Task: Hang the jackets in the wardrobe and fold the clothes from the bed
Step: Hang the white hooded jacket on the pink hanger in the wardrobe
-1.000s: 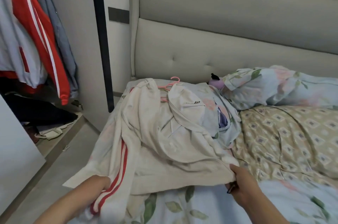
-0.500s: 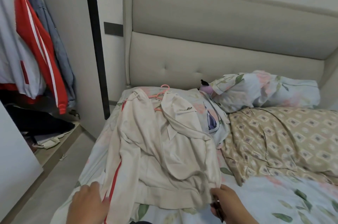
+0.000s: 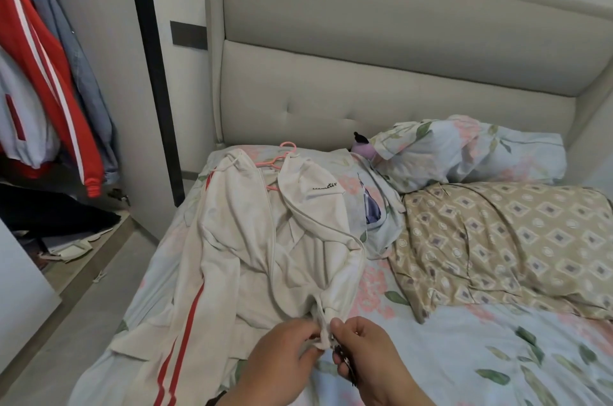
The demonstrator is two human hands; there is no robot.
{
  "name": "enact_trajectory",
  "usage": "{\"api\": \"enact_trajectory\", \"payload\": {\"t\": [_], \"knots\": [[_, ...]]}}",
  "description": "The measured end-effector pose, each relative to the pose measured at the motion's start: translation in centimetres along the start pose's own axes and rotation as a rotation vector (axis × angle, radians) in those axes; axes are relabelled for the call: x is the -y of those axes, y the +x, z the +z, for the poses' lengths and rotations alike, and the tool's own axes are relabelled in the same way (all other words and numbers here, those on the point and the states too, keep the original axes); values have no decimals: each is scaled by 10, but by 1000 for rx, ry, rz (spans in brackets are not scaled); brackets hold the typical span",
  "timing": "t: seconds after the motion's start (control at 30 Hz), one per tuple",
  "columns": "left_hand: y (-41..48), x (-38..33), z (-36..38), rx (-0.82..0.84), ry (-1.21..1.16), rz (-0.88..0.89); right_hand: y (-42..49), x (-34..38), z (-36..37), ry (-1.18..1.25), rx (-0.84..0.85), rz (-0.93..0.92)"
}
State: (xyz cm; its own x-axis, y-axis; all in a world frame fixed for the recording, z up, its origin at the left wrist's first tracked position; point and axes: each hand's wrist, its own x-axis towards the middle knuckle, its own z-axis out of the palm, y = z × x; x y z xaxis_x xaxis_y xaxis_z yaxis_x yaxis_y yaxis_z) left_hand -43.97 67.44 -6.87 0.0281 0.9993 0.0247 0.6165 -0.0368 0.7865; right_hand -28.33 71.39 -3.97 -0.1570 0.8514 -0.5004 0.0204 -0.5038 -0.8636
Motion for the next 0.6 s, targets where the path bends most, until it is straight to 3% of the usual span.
{"api": "enact_trajectory", "payload": {"t": [0.17,0.37,0.43,0.6], "knots": [[-2,4,-5,-147,72,73,-10,5,-1,-127,45,-127],[-12,-2,-6,-271,44,-52,-11,6,-7,-884,-63,-598],[-15,-6,-5,-273,-95,-129,-9,5,-7,-1002,-28,-645],[-25,-20,-11,-306,-830,-402,-17,2,8,-773,46,-577]]}}
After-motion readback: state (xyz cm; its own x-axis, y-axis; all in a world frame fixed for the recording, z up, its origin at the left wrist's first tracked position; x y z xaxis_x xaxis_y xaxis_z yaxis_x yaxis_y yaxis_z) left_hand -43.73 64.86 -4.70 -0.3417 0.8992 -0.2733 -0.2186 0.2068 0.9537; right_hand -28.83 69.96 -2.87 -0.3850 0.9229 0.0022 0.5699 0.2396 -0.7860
